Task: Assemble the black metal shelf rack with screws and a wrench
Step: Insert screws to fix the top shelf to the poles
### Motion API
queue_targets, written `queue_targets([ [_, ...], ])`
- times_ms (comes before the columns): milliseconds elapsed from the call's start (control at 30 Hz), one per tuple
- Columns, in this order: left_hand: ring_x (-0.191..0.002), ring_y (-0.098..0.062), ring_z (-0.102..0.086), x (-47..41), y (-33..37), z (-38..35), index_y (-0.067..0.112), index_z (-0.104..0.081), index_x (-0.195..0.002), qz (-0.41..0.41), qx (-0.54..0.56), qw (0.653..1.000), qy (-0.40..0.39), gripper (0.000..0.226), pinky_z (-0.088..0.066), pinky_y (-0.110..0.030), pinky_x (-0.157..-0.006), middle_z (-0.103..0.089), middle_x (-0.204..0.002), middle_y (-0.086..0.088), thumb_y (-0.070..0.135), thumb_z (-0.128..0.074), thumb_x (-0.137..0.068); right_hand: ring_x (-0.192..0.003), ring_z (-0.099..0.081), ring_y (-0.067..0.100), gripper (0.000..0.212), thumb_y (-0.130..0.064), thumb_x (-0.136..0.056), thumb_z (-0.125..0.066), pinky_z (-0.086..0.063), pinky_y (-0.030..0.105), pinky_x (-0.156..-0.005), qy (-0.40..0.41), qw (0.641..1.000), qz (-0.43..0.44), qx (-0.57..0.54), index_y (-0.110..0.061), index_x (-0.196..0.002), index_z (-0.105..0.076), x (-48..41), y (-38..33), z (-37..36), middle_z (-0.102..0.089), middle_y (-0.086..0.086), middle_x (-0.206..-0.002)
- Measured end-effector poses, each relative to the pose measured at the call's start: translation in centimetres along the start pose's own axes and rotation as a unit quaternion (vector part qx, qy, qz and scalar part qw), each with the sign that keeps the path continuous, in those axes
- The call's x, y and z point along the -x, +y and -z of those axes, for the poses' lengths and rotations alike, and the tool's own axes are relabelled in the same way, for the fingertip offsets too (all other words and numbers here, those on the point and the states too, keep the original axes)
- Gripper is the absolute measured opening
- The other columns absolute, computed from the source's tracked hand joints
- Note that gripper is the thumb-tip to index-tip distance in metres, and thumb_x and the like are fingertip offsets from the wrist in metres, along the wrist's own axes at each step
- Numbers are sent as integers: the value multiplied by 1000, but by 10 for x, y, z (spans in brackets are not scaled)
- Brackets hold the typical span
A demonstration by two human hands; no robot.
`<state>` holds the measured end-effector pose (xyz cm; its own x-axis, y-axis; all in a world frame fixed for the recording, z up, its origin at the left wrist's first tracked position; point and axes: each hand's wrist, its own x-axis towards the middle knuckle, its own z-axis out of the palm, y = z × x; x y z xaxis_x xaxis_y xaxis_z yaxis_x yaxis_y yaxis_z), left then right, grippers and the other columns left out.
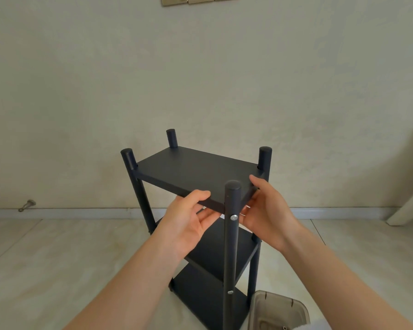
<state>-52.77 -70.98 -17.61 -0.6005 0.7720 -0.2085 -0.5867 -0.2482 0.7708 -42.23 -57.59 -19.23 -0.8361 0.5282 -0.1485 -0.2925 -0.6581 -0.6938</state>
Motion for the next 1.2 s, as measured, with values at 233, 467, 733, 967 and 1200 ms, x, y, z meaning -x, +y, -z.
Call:
queue_targets([
  [233,-93,-26,-75,-1,-2,6,9,-61,-118,-9,-31,999,-17,25,-60,-30,-62,-76,-104,-13,7,-63,-93,-84,-71,23,16,-20,-92,-59,-58,40,-84,-70,997,16,-24,-7,-102,-61,-4,7,-8,-70,9,-91],
  [467,-71,-18,-76,22,31,20,16,-66,-107,-80,-451,880,123,43,-60,-26,-60,-77,-82,6,53,-71,-84,-74,-70,21,25,-16,-85,-62,-57,31,-62,-81,993,5,-80,-8,-108,-55,-2,10,-10,-69,8,-88],
  [733,-119,0,-44,38,18,7,33,-65,-118,-412,-668,620,-17,60,-36,-13,-97,-55,-115,24,66,-69,-68,-84,-70,25,17,-18,-87,-58,-60,38,-76,-108,991,13,-82,-6,-100,-60,-5,10,-9,-70,12,-98],
  [967,-141,17,-15,17,7,-6,32,-64,-127,-384,-686,611,-91,60,-12,-25,-123,-48,-129,35,56,-76,-73,-103,-64,29,41,-21,-82,-61,-57,44,-88,-127,989,1,-69,-6,-120,-52,-1,7,-10,-60,18,-114],
  [1200,-146,10,-18,12,9,-1,43,-60,-129,-366,-699,608,-90,62,-1,-22,-122,-45,-133,42,68,-65,-72,-84,-66,23,25,-16,-92,-55,-58,36,-72,-115,991,6,-60,-11,-114,-44,-1,7,-5,-55,13,-93],
])
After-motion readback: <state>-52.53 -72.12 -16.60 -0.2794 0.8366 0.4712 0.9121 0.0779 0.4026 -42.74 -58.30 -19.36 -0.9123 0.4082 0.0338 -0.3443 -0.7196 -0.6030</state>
